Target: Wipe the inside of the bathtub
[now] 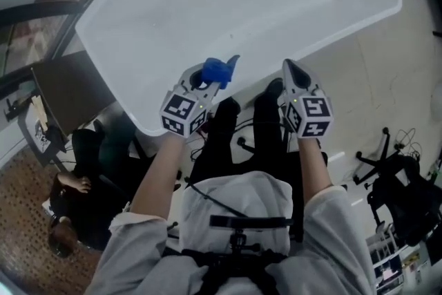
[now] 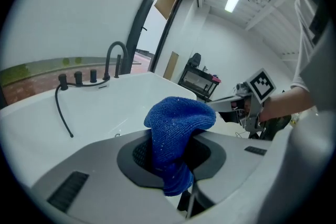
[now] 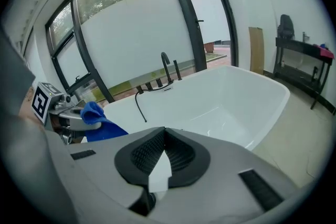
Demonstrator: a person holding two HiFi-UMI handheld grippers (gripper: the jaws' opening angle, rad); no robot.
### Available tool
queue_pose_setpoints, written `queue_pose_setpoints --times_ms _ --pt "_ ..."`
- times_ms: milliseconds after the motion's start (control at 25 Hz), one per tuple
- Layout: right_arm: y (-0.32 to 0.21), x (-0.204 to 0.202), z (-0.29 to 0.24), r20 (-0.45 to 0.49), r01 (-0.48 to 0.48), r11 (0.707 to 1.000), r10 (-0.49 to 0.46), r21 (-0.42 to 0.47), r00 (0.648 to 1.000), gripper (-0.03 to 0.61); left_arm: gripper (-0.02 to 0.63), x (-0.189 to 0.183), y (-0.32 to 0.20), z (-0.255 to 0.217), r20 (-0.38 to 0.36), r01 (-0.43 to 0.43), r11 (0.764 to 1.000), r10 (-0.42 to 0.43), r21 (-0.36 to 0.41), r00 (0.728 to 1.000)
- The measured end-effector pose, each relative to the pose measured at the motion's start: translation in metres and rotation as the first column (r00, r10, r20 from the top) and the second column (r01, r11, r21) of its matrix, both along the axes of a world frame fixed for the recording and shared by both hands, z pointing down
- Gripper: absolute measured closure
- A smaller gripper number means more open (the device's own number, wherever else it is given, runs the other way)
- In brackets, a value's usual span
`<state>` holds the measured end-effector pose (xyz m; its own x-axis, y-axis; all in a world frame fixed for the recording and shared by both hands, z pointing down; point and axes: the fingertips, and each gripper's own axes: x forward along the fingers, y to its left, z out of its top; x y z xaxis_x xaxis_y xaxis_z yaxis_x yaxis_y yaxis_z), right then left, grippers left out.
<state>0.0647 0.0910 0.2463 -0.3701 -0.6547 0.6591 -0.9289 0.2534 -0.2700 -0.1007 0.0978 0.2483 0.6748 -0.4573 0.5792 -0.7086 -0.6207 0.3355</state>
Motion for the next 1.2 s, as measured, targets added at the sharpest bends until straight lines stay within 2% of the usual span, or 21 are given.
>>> queue_pose_setpoints --times_ms 280,480,600,800,920,1200 --pt "-0.042 -0.009 0.060 -0.059 0.082 0.996 -0.084 -0.035 0.995 0.569 0.528 0.015 -0.008 0.076 -0.011 -0.033 0.996 0.032 -0.078 0.999" --pt "-0.074 -0.018 0.100 -0.075 0.128 0.990 -0.132 -0.061 0.988 0.569 0.528 0.025 -0.013 0.120 0.000 -0.085 0.989 0.085 -0.124 0.996" --pt "-0.092 -0.016 0.122 -0.081 0.139 0.987 -0.146 -0.077 0.986 0.569 0.528 0.038 -0.013 0.147 -0.003 -0.125 0.980 0.126 -0.157 0.992" --pt "-0.112 -0.012 0.155 -0.111 0.178 0.978 -0.190 -0.108 0.976 0.569 0.528 0.054 -0.002 0.188 0.006 -0.205 0.952 0.212 -0.229 0.977" --pt "-0.114 -0.016 0.172 -0.107 0.226 0.964 -0.242 -0.142 0.964 0.569 0.528 0.058 0.001 0.206 0.005 -0.220 0.936 0.231 -0.276 0.973" --pt "-0.099 -0.018 0.217 -0.077 0.358 0.897 -0.389 -0.258 0.918 0.569 0.528 0.083 0.000 0.248 0.022 -0.262 0.894 0.289 -0.364 0.957"
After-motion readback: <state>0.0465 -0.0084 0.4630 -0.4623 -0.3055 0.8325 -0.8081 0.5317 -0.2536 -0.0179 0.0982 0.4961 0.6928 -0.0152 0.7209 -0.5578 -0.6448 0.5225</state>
